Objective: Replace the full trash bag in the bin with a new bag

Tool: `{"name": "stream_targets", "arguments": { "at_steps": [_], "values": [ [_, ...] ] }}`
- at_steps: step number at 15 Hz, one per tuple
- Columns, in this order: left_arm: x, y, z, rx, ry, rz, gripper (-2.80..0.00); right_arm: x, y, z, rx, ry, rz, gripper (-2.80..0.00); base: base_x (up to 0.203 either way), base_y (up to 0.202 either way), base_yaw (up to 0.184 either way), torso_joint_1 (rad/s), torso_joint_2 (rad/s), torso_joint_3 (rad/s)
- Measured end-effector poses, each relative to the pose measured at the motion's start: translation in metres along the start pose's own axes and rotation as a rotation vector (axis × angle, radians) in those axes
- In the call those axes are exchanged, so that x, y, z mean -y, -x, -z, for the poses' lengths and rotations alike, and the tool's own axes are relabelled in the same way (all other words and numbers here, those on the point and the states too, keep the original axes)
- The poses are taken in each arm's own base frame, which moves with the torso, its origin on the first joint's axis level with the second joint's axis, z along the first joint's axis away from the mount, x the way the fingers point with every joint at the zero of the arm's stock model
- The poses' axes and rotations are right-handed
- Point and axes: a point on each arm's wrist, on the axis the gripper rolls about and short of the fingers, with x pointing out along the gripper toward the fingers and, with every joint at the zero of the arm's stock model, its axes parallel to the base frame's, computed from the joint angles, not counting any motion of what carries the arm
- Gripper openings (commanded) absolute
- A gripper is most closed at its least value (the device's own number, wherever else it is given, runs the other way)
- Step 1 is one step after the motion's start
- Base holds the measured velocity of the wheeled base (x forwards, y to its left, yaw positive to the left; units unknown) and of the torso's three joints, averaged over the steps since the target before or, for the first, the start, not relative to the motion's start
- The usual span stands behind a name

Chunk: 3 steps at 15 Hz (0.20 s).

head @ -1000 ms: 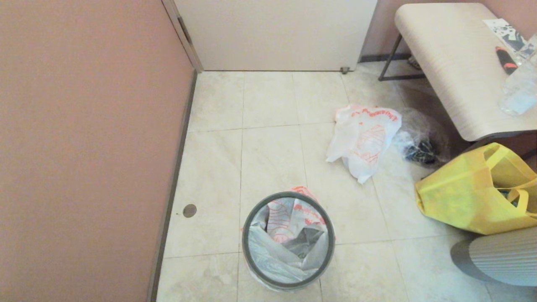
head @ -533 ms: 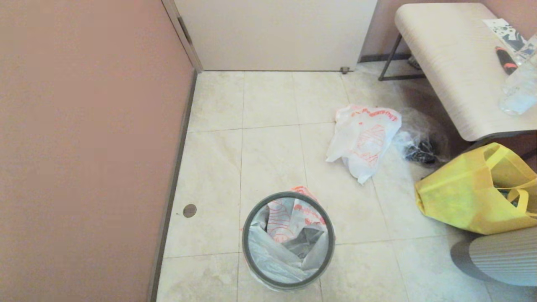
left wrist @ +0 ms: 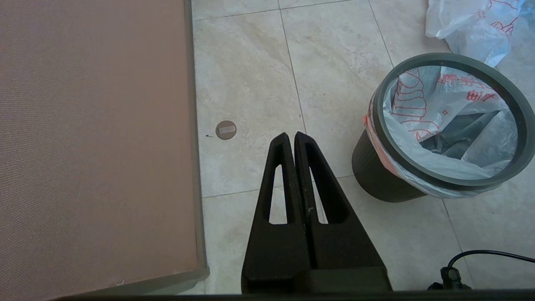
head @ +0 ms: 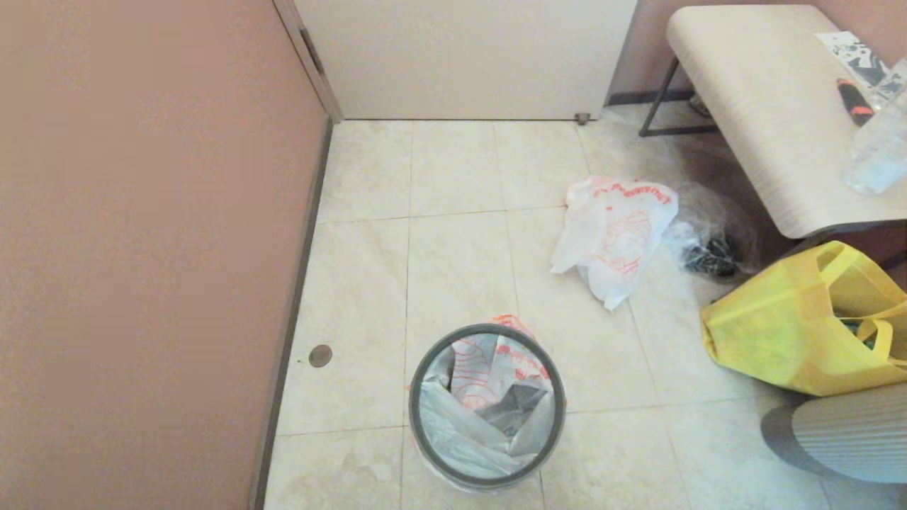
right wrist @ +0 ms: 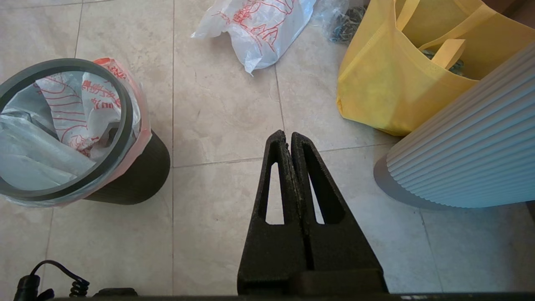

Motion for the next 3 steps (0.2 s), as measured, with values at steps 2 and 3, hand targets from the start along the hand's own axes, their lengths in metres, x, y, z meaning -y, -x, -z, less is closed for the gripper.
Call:
{"name": "stream_targets", "arguments": {
  "at_steps": [2, 3],
  "values": [
    [0.0000, 0.0000, 0.0000, 0.000, 0.000, 0.000, -2.80, 0.0000, 0.0000, 0.0000, 0.000, 0.001, 0.000, -2.80, 0.000, 0.000, 0.000, 0.000, 0.00, 0.000],
    [0.0000, 0.0000, 0.0000, 0.000, 0.000, 0.000, -2.80, 0.0000, 0.0000, 0.0001, -0.001, 0.001, 0.000, -2.80, 0.000, 0.000, 0.000, 0.000, 0.00, 0.000]
  ]
}}
